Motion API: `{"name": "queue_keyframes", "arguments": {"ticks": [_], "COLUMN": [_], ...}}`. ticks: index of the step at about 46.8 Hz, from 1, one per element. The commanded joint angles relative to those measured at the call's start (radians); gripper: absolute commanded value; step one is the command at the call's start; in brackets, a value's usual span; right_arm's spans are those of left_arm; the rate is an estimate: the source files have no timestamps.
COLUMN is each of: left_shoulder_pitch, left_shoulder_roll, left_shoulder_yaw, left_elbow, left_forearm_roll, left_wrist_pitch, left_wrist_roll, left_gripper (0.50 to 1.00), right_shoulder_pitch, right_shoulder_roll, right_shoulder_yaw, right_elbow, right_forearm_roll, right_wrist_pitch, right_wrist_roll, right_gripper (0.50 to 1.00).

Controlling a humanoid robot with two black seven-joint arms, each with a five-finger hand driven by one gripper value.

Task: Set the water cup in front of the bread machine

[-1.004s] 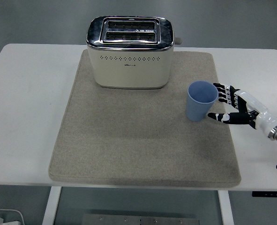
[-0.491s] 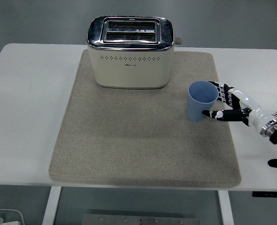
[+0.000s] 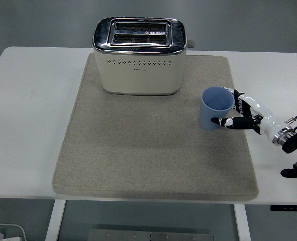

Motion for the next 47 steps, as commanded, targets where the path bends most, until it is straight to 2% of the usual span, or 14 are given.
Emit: {"name": "queue_keyframes", "arguments": {"ticks": [1, 19, 39, 42, 45, 47], "left_shoulder_pitch": [0.0, 0.0, 0.0, 0.0, 0.0, 0.0], "left_shoulder_roll": [0.0, 0.0, 0.0, 0.0, 0.0, 0.0], "left_shoulder_yaw": [0.0, 0.0, 0.0, 0.0, 0.0, 0.0], "left_elbow": [0.0, 0.0, 0.0, 0.0, 0.0, 0.0], "left_forearm_roll": [0.0, 0.0, 0.0, 0.0, 0.0, 0.0], "left_wrist_pitch": [0.0, 0.0, 0.0, 0.0, 0.0, 0.0], "left_wrist_roll": [0.0, 0.0, 0.0, 0.0, 0.0, 0.0], "left_gripper": [0.999, 0.999, 0.999, 0.999, 0.999, 0.999], "right_shoulder_pitch": [-0.002, 0.003, 0.024, 0.024, 0.026, 0.028], "right_shoulder_roll": [0.002, 0.043, 0.045, 0.045, 0.043, 0.043], "right_shoulder_yaw": [0.0, -0.002, -0.034, -0.034, -0.034, -0.034], "right_elbow": [0.002, 0.003, -0.001, -0.005, -0.005, -0.005], "right_forearm_roll": [0.0, 0.002, 0.0, -0.002, -0.003, -0.006], "right_wrist_pitch": [0.0, 0.006, 0.003, 0.002, 0.002, 0.003], "right_wrist_roll": [0.0, 0.0, 0.0, 0.0, 0.0, 0.0], "right_gripper": [0.94, 0.94, 0.932, 0.895, 0.807, 0.766]}}
